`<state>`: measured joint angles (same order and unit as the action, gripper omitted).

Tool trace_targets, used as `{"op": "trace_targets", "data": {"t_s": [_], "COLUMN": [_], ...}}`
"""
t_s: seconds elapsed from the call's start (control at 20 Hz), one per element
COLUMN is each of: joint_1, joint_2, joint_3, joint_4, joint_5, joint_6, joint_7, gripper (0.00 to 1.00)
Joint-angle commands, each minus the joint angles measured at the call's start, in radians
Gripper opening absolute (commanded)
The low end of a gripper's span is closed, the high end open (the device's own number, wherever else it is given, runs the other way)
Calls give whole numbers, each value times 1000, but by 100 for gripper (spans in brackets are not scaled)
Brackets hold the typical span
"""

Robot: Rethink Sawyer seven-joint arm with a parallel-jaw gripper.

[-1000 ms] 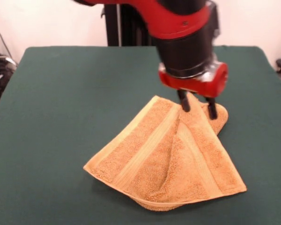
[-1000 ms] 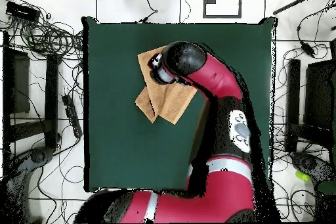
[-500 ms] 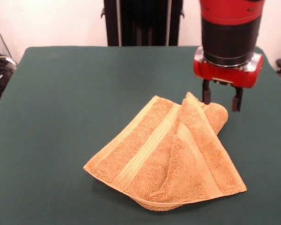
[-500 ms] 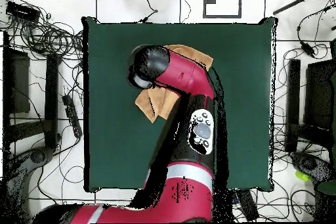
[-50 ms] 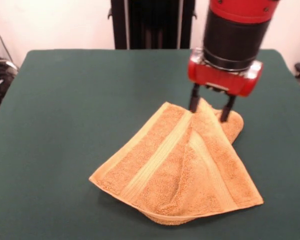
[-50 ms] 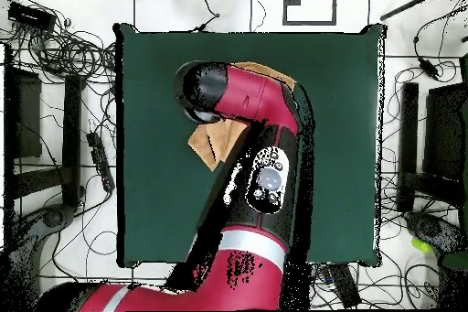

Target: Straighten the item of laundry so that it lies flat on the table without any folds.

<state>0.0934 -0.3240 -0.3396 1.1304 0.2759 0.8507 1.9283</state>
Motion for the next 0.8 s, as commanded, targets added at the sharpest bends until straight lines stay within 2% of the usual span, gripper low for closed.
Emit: {"op": "trace_targets", "data": {"t_s": [0.05,0.35,0.5,0.8], "joint_1": [14,35,48,101], "joint_2": [100,186,197,214], "joint_3": [-24,-65,-66,-107], "joint_4": [-30,-83,-99,-145], "joint_5": [-125,-184,-168,-183], "joint_6": [-56,-108,-50,34], "joint_7": [102,188,229,209], "gripper": [100,100,100,100]}}
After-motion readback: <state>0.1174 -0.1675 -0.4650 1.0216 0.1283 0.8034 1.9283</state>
